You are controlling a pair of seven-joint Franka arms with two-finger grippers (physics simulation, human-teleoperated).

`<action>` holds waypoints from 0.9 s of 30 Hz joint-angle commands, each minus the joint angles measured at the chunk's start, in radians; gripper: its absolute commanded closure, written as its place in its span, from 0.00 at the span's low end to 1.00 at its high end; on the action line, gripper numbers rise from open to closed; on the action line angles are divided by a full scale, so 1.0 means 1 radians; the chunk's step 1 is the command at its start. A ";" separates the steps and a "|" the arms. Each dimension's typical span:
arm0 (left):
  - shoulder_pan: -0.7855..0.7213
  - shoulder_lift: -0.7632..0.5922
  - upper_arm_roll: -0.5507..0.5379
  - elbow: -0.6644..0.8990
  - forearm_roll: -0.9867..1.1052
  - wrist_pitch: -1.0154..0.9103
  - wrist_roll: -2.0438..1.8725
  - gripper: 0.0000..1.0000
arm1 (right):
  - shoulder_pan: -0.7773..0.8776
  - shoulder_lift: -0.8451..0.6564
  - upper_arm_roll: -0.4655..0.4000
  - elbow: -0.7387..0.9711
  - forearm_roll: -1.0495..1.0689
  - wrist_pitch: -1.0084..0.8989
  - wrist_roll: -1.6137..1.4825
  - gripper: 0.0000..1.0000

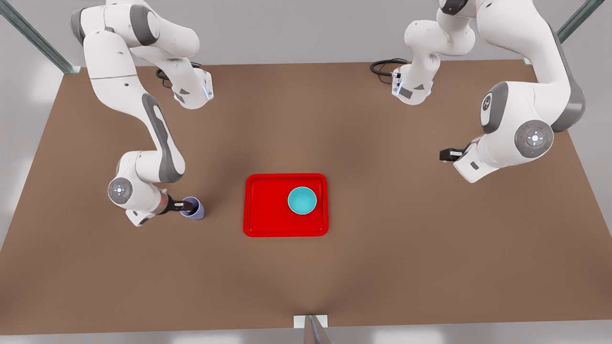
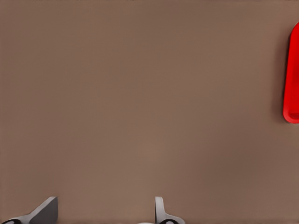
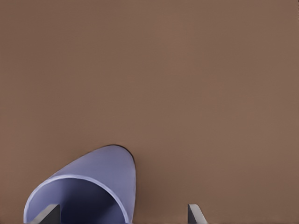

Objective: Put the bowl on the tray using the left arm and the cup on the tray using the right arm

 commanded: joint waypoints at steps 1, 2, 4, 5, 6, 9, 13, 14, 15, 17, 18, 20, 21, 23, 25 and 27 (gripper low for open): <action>0.000 0.000 0.000 0.000 -0.001 -0.002 0.000 0.00 | -0.001 0.005 0.000 0.000 0.000 0.007 0.000 0.00; 0.000 0.000 0.000 0.000 -0.001 -0.002 0.000 0.00 | 0.002 0.007 0.000 -0.009 0.000 0.024 0.000 0.00; 0.000 0.001 0.000 0.000 -0.001 0.000 0.000 0.00 | 0.004 0.013 0.000 -0.014 0.000 0.030 0.000 0.13; 0.000 0.001 0.000 0.000 -0.001 0.000 0.002 0.00 | 0.004 0.014 0.000 -0.014 0.000 0.030 0.000 0.22; 0.000 0.001 0.000 0.000 -0.001 0.000 0.002 0.00 | 0.004 0.016 0.000 -0.014 0.000 0.030 -0.002 0.46; 0.000 0.000 0.002 0.002 -0.001 0.000 0.002 0.00 | 0.004 0.025 0.000 -0.017 0.000 0.039 -0.002 0.66; 0.000 0.000 0.002 0.002 -0.001 0.000 0.002 0.00 | 0.004 0.028 0.000 -0.014 0.002 0.038 -0.002 0.79; 0.000 0.000 0.002 0.002 -0.001 0.000 0.002 0.00 | 0.005 0.027 0.000 -0.011 0.002 0.038 -0.002 0.77; 0.000 0.000 0.002 0.002 -0.001 0.000 0.002 0.00 | 0.005 0.027 0.000 -0.012 0.002 0.038 -0.002 0.77; 0.000 0.001 0.002 0.002 -0.001 0.000 0.002 0.00 | 0.005 0.027 0.000 -0.011 0.002 0.038 -0.002 0.77; 0.000 0.001 0.002 0.002 -0.001 0.000 0.002 0.00 | 0.005 0.027 0.000 -0.011 0.002 0.038 -0.002 0.77; 0.000 0.001 0.002 0.002 -0.001 0.000 0.002 0.00 | 0.005 0.027 0.000 -0.011 0.002 0.038 -0.002 0.79; 0.000 0.001 0.002 0.002 -0.001 0.000 0.002 0.00 | 0.004 0.027 0.000 -0.011 0.002 0.038 -0.002 0.79; 0.000 0.001 0.003 0.002 -0.001 0.000 0.002 0.00 | 0.004 0.027 0.000 -0.011 0.002 0.039 -0.002 0.79; 0.000 0.003 0.003 0.002 -0.001 0.000 0.002 0.00 | 0.002 0.017 0.000 -0.006 0.002 0.036 -0.002 0.79; 0.000 0.003 0.003 0.003 -0.001 0.000 0.002 0.00 | 0.005 0.000 0.003 0.018 0.005 0.007 0.001 0.79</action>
